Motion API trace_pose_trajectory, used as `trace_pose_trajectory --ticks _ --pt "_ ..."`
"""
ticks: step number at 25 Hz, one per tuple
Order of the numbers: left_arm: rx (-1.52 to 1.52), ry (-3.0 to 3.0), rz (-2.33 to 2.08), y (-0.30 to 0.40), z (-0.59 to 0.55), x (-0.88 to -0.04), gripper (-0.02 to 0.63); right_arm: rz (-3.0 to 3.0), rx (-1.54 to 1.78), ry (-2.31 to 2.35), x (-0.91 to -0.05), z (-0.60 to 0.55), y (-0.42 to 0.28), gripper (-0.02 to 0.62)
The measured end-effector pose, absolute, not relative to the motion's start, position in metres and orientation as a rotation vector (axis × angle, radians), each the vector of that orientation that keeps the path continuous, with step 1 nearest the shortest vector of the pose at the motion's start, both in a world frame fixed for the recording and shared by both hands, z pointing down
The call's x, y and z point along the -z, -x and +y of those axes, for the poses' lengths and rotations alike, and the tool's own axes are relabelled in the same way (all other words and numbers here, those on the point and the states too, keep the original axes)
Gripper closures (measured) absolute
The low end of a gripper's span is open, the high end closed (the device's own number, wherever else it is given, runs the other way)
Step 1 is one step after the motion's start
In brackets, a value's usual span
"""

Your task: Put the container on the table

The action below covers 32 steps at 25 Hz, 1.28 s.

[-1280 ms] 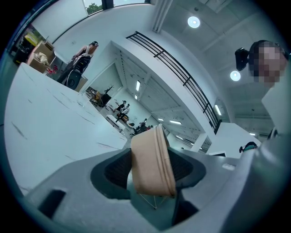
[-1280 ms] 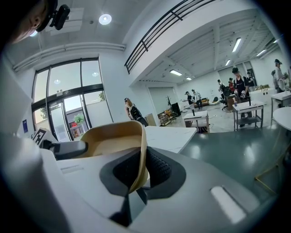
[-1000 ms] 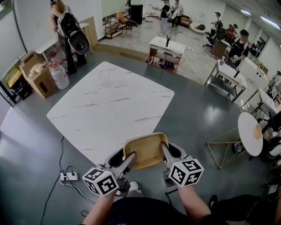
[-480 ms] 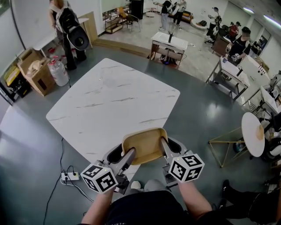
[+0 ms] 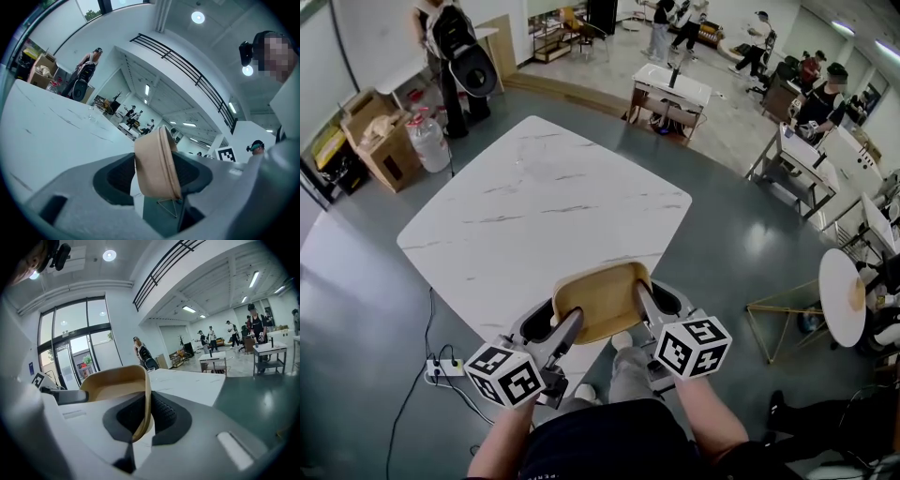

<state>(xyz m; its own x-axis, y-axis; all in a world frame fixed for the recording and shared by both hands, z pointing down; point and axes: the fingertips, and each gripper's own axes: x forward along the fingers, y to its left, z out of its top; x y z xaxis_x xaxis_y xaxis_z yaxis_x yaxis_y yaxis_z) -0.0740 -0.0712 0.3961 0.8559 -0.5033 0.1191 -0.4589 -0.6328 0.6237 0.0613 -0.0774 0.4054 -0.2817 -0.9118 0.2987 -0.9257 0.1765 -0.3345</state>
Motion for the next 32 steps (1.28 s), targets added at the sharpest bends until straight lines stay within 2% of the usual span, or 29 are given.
trace_pose_trajectory --ticks 32 --pt "0.155 -2.183 -0.976 -0.019 -0.246 -0.427 0.387 -2.467 -0.760 -1.521 -0.431 -0.273 -0.150 0.574"
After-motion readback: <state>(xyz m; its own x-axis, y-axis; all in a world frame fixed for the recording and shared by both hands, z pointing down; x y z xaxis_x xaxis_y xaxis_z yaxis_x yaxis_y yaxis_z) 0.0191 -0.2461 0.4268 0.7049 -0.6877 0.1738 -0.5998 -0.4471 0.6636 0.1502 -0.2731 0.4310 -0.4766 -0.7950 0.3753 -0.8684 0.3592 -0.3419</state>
